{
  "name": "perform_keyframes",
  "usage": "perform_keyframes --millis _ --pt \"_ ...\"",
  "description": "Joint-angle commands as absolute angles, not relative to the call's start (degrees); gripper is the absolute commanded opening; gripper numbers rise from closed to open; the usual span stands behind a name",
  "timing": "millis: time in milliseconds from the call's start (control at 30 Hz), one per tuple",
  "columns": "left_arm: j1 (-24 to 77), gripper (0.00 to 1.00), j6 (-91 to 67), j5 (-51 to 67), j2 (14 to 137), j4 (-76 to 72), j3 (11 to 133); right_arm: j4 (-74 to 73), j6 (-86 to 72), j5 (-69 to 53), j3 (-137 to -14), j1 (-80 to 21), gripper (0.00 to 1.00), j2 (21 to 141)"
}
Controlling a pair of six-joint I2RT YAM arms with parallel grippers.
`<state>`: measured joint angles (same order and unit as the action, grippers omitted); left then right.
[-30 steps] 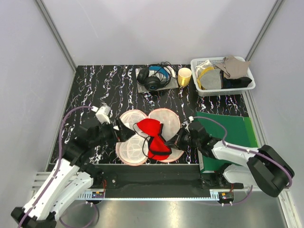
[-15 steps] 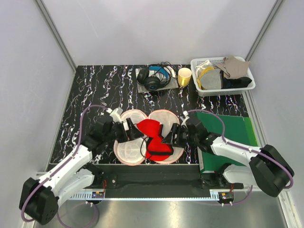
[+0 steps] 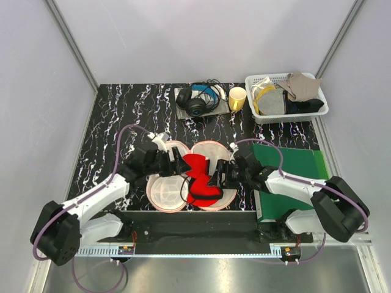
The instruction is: Place the bra in the laundry bag and zip it closed
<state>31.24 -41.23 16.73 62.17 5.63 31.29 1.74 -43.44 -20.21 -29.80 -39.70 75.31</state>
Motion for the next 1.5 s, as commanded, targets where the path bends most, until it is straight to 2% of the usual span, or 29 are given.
perform_keyframes --millis 0,33,133,267,333,433,467,567,700,867,1100,1200,1333,1367,1433,1467 --pt "38.30 0.79 -34.81 11.11 54.08 0.18 30.69 1.67 -43.85 -19.86 -32.52 -40.08 0.71 76.11" --pt "42.24 0.77 -34.28 8.73 52.23 -1.22 28.15 2.10 -44.64 -21.08 -32.69 -40.08 0.67 76.11" --pt "50.49 0.77 -32.61 0.64 45.37 -5.26 22.96 2.28 -49.91 -20.83 -33.05 -40.08 0.66 74.80" --pt "62.82 0.80 -27.01 -14.80 39.91 -12.72 18.29 2.20 -58.34 -17.59 -32.87 -39.99 0.76 70.94" --pt "70.26 0.82 -23.92 -20.45 41.74 -14.23 19.06 2.20 -63.62 -15.65 -32.35 -39.55 0.79 69.70" --pt "78.36 0.83 -17.86 -31.87 51.56 -13.80 25.28 -2.07 -66.79 -9.16 -31.90 -38.59 0.81 65.84" --pt "79.70 0.84 -15.32 -37.47 57.86 -13.02 27.05 -4.20 -66.10 -7.05 -32.86 -38.24 0.82 63.39" --pt "82.61 0.85 -12.66 -43.74 69.55 -10.91 33.65 -15.44 -60.67 1.65 -37.59 -36.48 0.84 59.95" --pt "84.20 0.87 -13.09 -44.03 78.65 -10.90 40.06 -29.15 -56.43 9.30 -42.36 -33.49 0.88 56.96" --pt "85.08 0.89 -17.31 -48.50 87.78 -5.90 46.57 -31.73 -54.41 9.67 -41.84 -31.29 0.91 50.46" --pt "86.39 0.89 -25.03 -48.51 93.07 1.12 52.11 -32.08 -53.96 8.18 -39.64 -31.11 0.91 49.39" --pt "86.66 0.84 -30.49 -49.04 94.92 7.37 53.78 -31.99 -53.26 7.30 -38.67 -31.11 0.92 49.92" --pt "86.75 0.72 -34.28 -50.09 95.62 10.98 54.05 -31.38 -52.47 4.93 -38.50 -31.11 0.92 50.36" --pt "86.84 0.63 -34.02 -50.45 95.71 11.16 53.88 -31.03 -51.86 4.14 -38.50 -31.11 0.93 50.54" --pt "86.75 0.58 -33.31 -50.89 95.71 12.38 54.23 -30.06 -51.24 2.12 -38.50 -31.11 0.93 51.41" --pt "86.75 0.49 -32.88 -51.24 95.45 12.65 54.14 -29.71 -50.46 1.33 -38.67 -31.11 0.94 51.85"
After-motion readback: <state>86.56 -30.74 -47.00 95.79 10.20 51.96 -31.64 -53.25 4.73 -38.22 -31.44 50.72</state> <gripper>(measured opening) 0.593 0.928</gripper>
